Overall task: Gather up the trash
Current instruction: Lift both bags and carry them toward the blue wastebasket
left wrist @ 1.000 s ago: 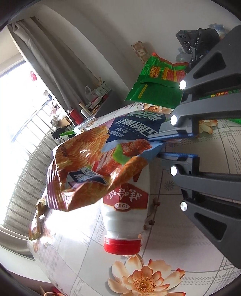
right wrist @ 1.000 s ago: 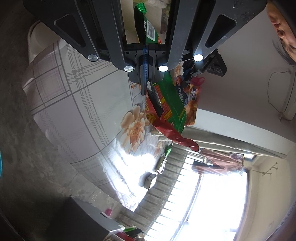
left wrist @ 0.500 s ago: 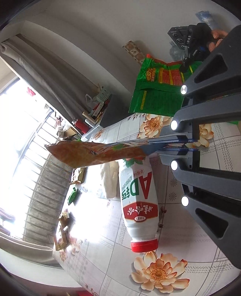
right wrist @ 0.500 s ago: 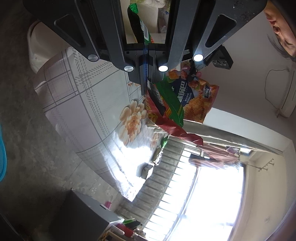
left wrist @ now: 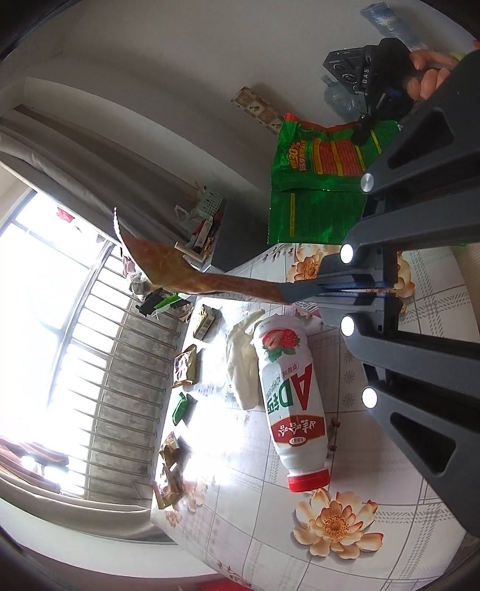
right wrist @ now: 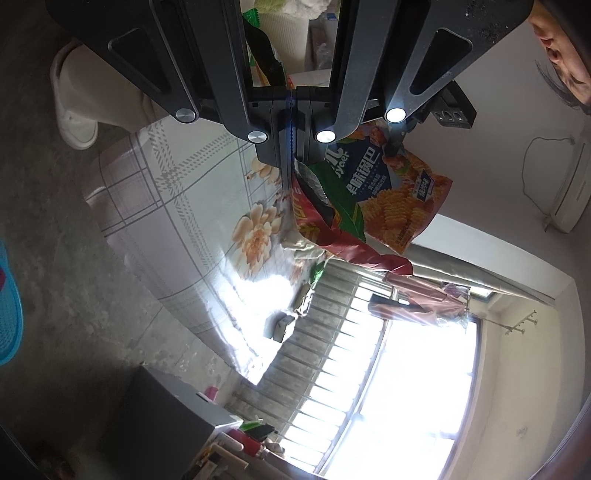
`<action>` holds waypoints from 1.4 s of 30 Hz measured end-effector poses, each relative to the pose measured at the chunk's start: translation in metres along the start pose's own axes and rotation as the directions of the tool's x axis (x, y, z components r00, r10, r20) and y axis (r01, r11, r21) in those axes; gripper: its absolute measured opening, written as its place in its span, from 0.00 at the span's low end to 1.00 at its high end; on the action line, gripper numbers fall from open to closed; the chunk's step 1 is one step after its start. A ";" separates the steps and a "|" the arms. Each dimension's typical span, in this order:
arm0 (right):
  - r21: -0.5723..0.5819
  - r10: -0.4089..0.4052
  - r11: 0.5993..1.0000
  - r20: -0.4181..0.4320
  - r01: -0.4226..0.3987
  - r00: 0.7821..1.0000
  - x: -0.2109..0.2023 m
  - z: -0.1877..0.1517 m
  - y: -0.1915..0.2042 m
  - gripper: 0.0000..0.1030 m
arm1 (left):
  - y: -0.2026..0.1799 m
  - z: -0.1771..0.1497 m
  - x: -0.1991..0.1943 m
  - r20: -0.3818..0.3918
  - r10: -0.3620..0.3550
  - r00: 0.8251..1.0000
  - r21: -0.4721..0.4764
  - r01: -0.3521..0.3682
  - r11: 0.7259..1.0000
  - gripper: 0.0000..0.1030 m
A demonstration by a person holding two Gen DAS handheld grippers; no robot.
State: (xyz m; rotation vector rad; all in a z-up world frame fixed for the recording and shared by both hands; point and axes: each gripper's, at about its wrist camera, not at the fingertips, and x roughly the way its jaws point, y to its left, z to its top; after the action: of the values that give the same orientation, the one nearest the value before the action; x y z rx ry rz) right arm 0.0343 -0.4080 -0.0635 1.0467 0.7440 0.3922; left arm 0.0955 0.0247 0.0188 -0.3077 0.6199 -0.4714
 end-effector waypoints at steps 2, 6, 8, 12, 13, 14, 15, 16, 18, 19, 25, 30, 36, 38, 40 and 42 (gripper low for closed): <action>-0.001 0.005 1.000 0.010 -0.005 1.000 -0.004 -0.001 0.001 0.00 | -0.002 0.000 -0.004 0.005 -0.004 1.000 0.003 0.004 1.000 0.00; -0.003 0.010 1.000 0.032 -0.010 0.999 -0.014 -0.002 0.001 0.00 | -0.002 0.000 -0.012 0.023 -0.012 1.000 0.006 0.012 1.000 0.00; -0.006 0.009 1.000 0.046 -0.009 0.999 -0.019 -0.003 0.003 0.00 | -0.004 0.001 -0.018 0.033 -0.021 0.999 0.010 0.021 1.000 0.00; -0.009 0.012 1.000 0.083 -0.011 0.996 -0.030 -0.006 0.006 0.00 | -0.006 0.004 -0.027 0.047 -0.049 0.998 0.016 0.049 0.999 0.00; -0.008 0.011 1.000 0.092 -0.011 0.996 -0.032 -0.008 0.006 0.00 | -0.007 0.005 -0.029 0.048 -0.059 0.997 0.020 0.058 0.998 0.00; -0.007 0.010 1.000 0.104 -0.010 0.995 -0.035 -0.009 0.006 0.00 | -0.008 0.007 -0.029 0.048 -0.068 0.997 0.026 0.067 0.997 0.00; -0.007 0.009 1.000 0.113 -0.008 0.994 -0.039 -0.011 0.005 0.00 | -0.009 0.008 -0.029 0.047 -0.078 0.996 0.033 0.076 0.997 0.00; -0.003 0.007 1.000 0.123 -0.006 0.992 -0.042 -0.013 0.004 0.00 | -0.011 0.011 -0.028 0.045 -0.088 0.995 0.042 0.086 0.995 0.00; 0.008 0.004 1.000 0.144 -0.005 0.990 -0.047 -0.015 0.001 0.00 | -0.015 0.015 -0.025 0.039 -0.105 0.994 0.060 0.103 0.993 0.00; 0.014 0.003 1.000 0.156 -0.005 0.988 -0.050 -0.017 -0.001 0.00 | -0.018 0.017 -0.023 0.035 -0.113 0.993 0.069 0.110 0.991 0.00; 0.058 0.009 0.998 0.220 -0.022 0.975 -0.072 -0.021 -0.022 0.00 | -0.040 0.026 -0.006 -0.002 -0.154 0.988 0.126 0.153 0.980 0.00; 0.099 0.017 0.994 0.266 -0.045 0.964 -0.096 -0.022 -0.040 0.00 | -0.067 0.025 0.008 -0.030 -0.199 0.980 0.156 0.201 0.967 0.00; 0.152 0.047 0.983 0.311 -0.099 0.949 -0.116 -0.023 -0.065 0.00 | -0.108 0.019 0.032 -0.077 -0.249 0.965 0.204 0.260 0.944 0.00; 0.176 0.045 0.978 0.329 -0.108 0.943 -0.122 -0.023 -0.075 0.00 | -0.124 0.015 0.041 -0.095 -0.265 0.959 0.218 0.280 0.935 0.00; 0.205 0.039 0.972 0.353 -0.118 0.935 -0.132 -0.023 -0.089 0.00 | -0.142 0.010 0.052 -0.121 -0.279 0.953 0.235 0.301 0.924 0.00; 0.240 0.038 0.961 0.379 -0.138 0.925 -0.143 -0.023 -0.106 0.00 | -0.158 0.005 0.063 -0.145 -0.292 0.945 0.250 0.321 0.914 0.00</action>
State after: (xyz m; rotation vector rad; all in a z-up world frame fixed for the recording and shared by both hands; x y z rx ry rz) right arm -0.0867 -0.5313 -0.1116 1.3635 0.4130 0.1630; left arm 0.0917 -0.1409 0.0571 -0.1187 0.6021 -0.8723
